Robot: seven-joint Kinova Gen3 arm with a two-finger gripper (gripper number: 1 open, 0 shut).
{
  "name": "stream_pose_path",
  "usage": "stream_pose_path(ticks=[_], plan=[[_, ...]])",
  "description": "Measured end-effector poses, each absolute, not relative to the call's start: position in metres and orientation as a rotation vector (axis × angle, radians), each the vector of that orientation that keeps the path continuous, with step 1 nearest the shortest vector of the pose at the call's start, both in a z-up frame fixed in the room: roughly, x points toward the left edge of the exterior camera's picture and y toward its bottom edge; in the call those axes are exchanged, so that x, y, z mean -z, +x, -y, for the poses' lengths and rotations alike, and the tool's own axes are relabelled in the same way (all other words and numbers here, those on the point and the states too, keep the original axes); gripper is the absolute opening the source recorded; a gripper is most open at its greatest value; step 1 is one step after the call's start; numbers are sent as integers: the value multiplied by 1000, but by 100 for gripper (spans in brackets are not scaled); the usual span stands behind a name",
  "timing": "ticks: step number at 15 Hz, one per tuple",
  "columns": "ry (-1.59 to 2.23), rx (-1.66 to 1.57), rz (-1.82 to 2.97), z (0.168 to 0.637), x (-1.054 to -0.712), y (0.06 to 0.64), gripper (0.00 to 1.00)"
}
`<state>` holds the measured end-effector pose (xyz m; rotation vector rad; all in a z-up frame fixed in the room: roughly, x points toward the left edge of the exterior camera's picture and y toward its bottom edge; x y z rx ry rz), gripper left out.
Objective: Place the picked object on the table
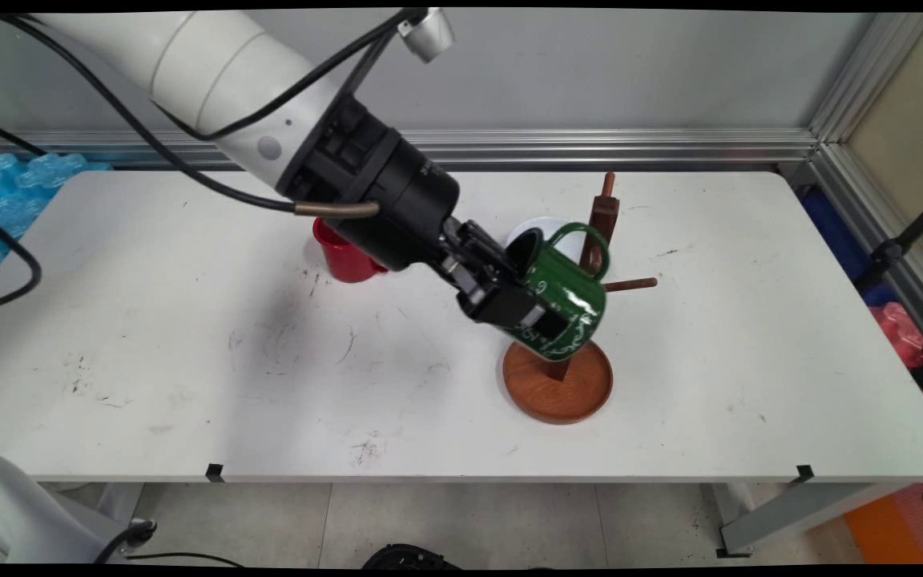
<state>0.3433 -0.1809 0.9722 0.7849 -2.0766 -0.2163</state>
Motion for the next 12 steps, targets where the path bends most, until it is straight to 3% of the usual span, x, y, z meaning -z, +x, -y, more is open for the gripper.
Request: stream_pose_path(ticks=[12], plan=[[924, -111, 2348, 167, -999, 401, 0]])
